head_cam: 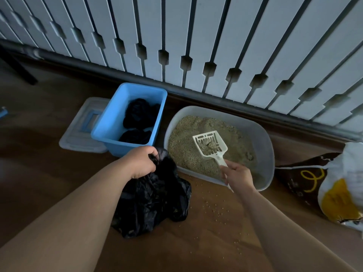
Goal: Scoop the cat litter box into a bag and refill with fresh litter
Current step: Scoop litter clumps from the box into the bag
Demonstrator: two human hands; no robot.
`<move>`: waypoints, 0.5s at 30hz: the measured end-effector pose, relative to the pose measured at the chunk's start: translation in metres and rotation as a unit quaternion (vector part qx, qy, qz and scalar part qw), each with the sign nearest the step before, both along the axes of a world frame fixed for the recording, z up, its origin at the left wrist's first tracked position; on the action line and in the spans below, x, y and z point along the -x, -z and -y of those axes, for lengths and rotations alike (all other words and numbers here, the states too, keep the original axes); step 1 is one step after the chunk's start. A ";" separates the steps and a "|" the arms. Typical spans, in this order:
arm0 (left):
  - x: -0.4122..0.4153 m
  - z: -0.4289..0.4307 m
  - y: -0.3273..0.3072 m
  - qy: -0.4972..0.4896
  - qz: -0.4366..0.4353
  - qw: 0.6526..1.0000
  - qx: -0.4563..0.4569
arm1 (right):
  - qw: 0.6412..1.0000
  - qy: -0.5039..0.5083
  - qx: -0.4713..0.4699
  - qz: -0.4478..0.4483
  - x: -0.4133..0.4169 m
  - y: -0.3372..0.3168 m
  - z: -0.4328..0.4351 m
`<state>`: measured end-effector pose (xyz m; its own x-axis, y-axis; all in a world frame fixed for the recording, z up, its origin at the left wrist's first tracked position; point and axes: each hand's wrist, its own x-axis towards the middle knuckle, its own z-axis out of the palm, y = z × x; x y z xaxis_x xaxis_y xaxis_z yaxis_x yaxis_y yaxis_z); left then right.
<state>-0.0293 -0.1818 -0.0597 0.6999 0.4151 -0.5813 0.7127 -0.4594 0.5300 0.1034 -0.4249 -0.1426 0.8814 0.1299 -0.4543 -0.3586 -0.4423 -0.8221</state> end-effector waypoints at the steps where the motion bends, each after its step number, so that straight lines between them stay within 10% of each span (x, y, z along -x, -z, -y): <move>1: 0.004 0.000 -0.002 -0.005 0.004 1.000 0.000 | 1.000 -0.005 0.004 0.000 0.002 -0.001 0.000; 15: 0.044 -0.007 -0.022 0.036 -0.083 0.995 -0.032 | 0.999 -0.043 0.008 -0.002 0.020 -0.030 -0.008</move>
